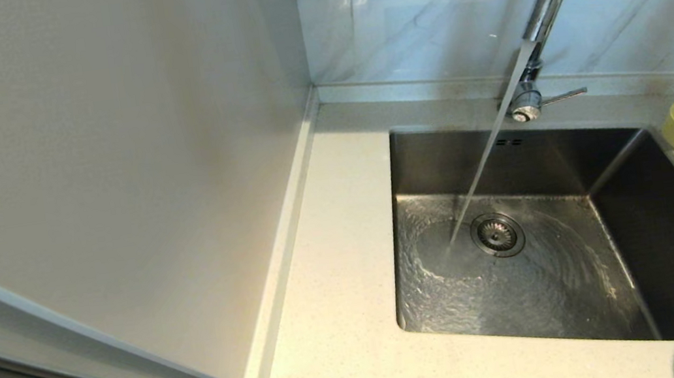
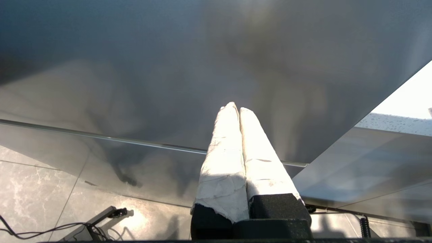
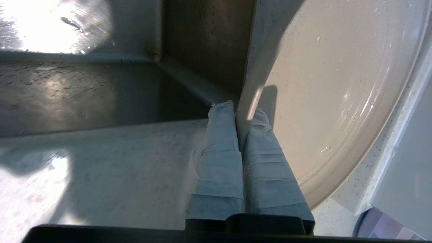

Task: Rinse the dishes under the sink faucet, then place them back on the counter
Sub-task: Place the plate on the table

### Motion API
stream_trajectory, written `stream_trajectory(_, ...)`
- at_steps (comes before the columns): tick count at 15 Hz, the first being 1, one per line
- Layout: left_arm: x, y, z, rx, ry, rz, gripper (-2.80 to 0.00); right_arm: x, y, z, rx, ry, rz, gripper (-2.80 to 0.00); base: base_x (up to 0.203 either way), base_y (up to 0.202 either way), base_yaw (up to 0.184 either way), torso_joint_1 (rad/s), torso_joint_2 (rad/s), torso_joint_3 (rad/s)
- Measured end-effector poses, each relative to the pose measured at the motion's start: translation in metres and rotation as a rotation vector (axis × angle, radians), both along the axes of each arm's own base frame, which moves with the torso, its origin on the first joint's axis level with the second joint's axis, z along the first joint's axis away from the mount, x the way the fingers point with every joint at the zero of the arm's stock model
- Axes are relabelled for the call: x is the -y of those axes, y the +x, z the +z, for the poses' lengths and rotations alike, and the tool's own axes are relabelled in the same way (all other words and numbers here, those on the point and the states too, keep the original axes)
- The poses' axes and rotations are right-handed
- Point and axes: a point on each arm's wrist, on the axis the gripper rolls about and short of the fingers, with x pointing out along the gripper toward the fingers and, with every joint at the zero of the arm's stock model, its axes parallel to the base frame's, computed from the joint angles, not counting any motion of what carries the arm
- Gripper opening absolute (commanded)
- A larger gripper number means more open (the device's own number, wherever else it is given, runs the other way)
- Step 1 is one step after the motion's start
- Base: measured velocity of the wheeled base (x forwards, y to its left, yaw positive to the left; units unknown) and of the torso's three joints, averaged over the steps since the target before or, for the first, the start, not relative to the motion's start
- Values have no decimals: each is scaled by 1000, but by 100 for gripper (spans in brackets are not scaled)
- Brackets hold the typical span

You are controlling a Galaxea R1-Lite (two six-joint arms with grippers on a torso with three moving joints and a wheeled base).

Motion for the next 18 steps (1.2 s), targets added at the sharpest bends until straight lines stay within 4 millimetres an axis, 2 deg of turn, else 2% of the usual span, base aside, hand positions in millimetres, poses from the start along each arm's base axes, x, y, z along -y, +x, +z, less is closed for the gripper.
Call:
stream_trajectory(6,0,0,0,0,0,0,-280,8,10,-8,-4,-1,-19,-280,0,0,0,0,0,0)
stream_trajectory(7,0,0,0,0,0,1,-280,8,11,-8,1,-3,-23,0,0,0,0,0,0,0)
stream_trajectory(12,0,0,0,0,0,0,-280,7,7,1,75,-27,-25,0,0,0,0,0,0,0)
stream_trajectory(18,0,0,0,0,0,0,-280,2,-23,24,298,-14,5,0,0,0,0,0,0,0)
